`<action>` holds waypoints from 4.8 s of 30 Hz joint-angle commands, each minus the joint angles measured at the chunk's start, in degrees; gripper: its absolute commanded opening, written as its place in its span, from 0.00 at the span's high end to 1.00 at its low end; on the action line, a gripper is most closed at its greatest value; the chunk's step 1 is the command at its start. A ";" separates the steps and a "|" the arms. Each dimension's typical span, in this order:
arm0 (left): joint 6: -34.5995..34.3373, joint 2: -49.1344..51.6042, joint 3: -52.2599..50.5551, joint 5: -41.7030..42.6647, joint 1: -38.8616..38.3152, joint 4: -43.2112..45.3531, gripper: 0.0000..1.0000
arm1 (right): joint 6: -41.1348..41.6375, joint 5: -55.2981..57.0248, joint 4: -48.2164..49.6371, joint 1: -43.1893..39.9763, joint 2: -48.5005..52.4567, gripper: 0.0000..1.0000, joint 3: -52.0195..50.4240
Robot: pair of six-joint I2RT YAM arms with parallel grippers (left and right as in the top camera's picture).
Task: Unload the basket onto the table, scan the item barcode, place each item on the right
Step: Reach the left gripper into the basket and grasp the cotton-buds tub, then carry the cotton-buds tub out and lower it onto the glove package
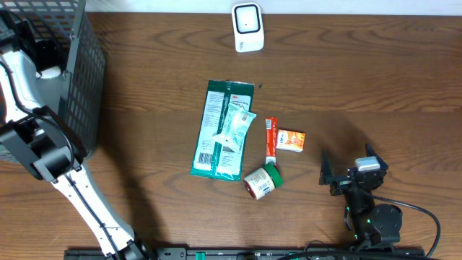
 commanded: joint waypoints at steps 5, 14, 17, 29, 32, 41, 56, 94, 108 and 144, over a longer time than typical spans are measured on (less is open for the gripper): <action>0.74 2.23 -0.44 0.55 -0.09 -1.25 0.17 | 0.28 0.07 -0.22 -0.46 -0.24 0.01 -0.04; 0.46 -6.34 -0.44 0.55 -0.09 -3.45 0.31 | 0.28 0.07 -0.22 -0.46 -0.24 0.01 -0.04; -0.24 -11.08 -0.44 0.50 -0.07 -4.72 0.31 | 0.28 0.07 -0.22 -0.46 -0.24 0.01 -0.04; -14.71 -39.54 -0.44 0.57 -0.22 -19.45 0.31 | 0.28 0.07 -0.22 -0.46 -0.24 0.01 -0.04; -17.25 -46.23 -0.44 0.81 -0.68 -27.78 0.31 | 0.28 0.07 -0.22 -0.46 -0.24 0.01 -0.04; -16.90 -52.11 -0.57 2.05 -12.20 -53.77 0.31 | 0.28 0.07 -0.22 -0.46 -0.24 0.01 -0.04; -15.26 -51.49 -34.25 2.12 -38.01 -48.11 0.31 | 0.28 0.07 -0.22 -0.46 -0.24 0.01 -0.04; -22.91 -51.43 -74.71 12.11 -41.35 -4.15 0.23 | 0.28 0.07 -0.22 -0.46 -0.24 0.01 -0.04; -20.98 -51.45 -74.47 11.67 -41.35 2.23 0.10 | 0.28 0.07 -0.22 -0.46 -0.24 0.01 -0.04; -21.46 -51.43 -79.76 -10.43 -41.35 3.32 0.14 | 0.28 0.07 -0.24 -0.46 -0.24 0.01 -0.04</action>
